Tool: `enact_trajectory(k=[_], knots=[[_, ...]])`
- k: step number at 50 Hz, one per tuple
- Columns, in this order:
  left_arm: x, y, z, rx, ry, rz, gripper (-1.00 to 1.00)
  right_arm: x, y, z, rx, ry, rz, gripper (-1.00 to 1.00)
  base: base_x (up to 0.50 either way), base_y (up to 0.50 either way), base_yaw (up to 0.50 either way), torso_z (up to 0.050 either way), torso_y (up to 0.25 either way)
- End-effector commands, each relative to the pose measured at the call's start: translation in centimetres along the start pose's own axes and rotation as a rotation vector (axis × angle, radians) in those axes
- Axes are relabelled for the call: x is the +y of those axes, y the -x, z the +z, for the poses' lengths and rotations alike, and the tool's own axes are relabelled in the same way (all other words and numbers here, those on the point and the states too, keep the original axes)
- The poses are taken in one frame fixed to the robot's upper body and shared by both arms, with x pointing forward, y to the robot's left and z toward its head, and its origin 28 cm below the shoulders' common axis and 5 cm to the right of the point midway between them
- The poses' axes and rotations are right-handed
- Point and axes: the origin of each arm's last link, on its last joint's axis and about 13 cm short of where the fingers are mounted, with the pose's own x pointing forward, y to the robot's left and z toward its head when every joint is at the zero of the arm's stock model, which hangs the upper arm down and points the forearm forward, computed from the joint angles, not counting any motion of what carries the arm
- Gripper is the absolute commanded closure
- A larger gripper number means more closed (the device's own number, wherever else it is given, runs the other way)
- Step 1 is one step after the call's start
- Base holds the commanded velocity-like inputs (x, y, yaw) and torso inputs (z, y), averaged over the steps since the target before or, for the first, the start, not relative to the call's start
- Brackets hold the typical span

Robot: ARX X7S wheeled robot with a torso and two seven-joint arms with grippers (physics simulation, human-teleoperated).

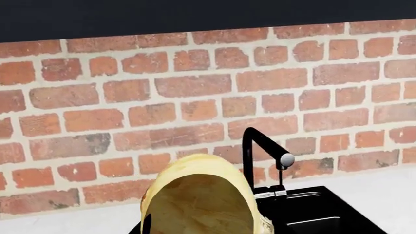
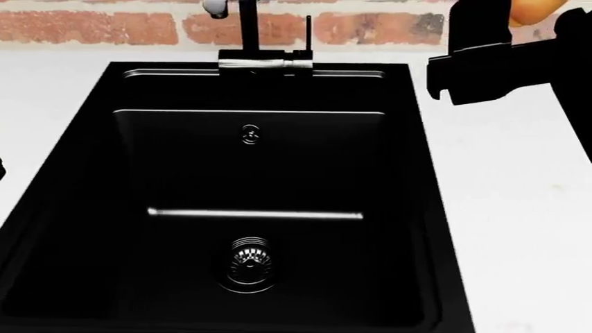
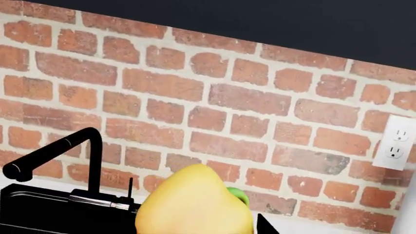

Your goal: Place the avocado, onion, tomato and bell pepper on the cutting board.

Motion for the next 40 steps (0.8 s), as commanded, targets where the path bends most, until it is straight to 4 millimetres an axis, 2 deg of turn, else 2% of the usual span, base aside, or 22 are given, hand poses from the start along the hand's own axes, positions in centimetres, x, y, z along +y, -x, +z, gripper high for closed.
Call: enact_trajectory(k=[1,35,40], knots=[[0.03,-0.28,-0.14,0.003,0.015,0.000,1.00,0.44,0.31,-0.14,0.004,-0.007,0.065,1.00,0.00,-0.37,0.00,0.000,0.000],[-0.06,-0.69,-0.73,0.006,0.030,-0.001,1.00,0.15,0.80,-0.09,0.013,0.001,0.056,1.00,0.00,-0.38,0.00,0.000,0.000],[0.01,-0.83,-0.60,0.002,0.025,0.003,1.00,-0.01,0.72,0.40,0.004,0.002,0.050,1.00,0.00,-0.37,0.00,0.000,0.000]])
